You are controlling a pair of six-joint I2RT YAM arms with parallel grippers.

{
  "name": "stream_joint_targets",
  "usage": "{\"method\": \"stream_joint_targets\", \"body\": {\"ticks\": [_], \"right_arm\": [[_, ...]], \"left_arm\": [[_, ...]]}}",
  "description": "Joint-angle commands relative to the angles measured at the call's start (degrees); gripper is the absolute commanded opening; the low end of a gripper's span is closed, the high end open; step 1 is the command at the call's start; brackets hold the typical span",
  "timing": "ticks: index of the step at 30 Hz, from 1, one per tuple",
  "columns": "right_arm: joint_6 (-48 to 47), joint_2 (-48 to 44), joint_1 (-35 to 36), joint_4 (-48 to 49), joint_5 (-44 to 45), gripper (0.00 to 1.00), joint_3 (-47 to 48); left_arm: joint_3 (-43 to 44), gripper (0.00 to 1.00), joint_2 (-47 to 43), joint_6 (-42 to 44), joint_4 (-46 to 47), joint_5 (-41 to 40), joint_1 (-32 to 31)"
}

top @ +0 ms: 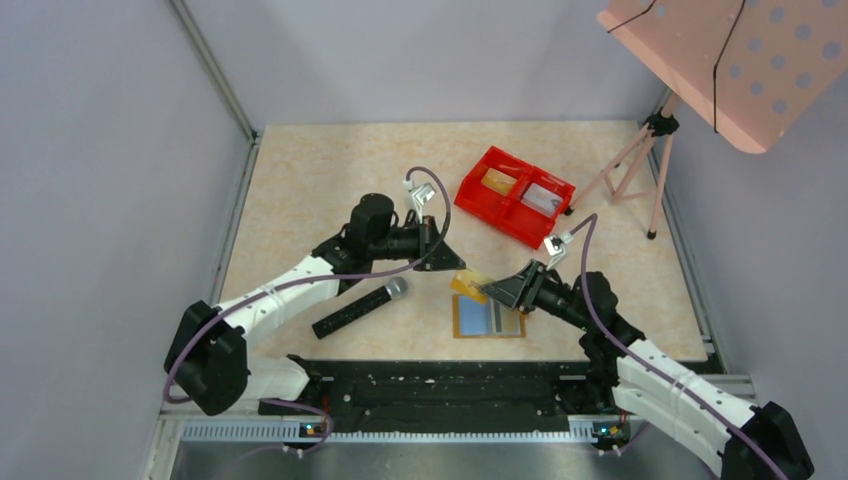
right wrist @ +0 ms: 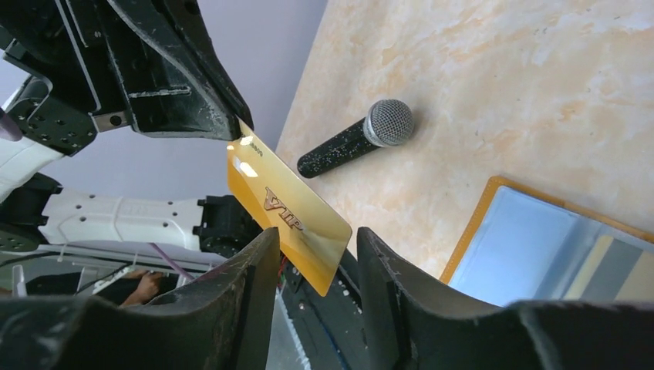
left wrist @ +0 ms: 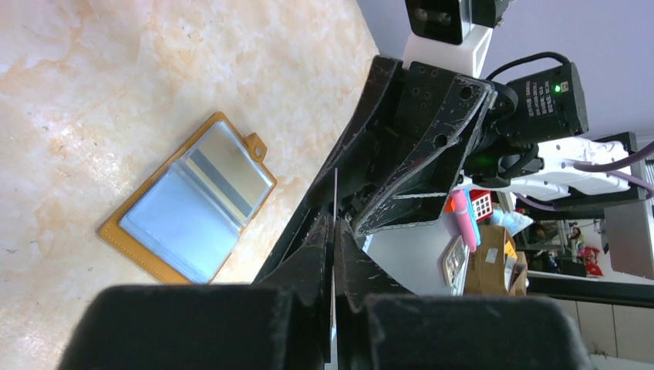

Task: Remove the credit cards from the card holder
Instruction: Place the credit card in the storage box.

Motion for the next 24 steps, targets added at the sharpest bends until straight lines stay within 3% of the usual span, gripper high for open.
{"method": "stream_joint_targets", "body": {"ticks": [1,9,12,14,18,20,22,24], "right_arm": [[0.83,0.38,-0.51,6.85,-1.06,0.38,-0.02],[1.93,-0.58,-0.49,7.41,-0.32,0.14,-0.55],[2.17,-1.50,-0.55,7.15,0.57,0.00,-0.44],[2.07,-1.75,-0.59,6.15,1.49,0.00,0.23],[-0.09,-0.16,-0.68,1.81,3.90,0.00,4.43],[-2.42,2.15,-1.22,-1.90,4.69,0.00,8.38],[-4.81,5.22,-2.29,-5.33,4.97,0.00,12.81],[-6.84,9.09,-3.88,-8.08,4.94,0.00,17.45]], "left_arm": [[-1.07,0.00,-2.33,-2.71,5.05,-1.96,0.19],[-2.53,0.00,-3.04,-4.56,5.48,-4.98,0.79],[-3.14,0.04,-3.26,-5.14,5.09,-6.36,1.45],[-2.47,0.17,-3.11,-4.36,3.53,-6.80,1.85],[2.38,0.57,-4.03,1.62,-8.93,-11.43,2.20],[5.24,0.69,-4.98,5.14,-15.40,-15.51,2.32],[7.44,0.95,-6.12,7.62,-20.25,-19.09,2.44],[8.96,0.99,-7.43,10.36,-23.51,-21.31,2.44]]}}
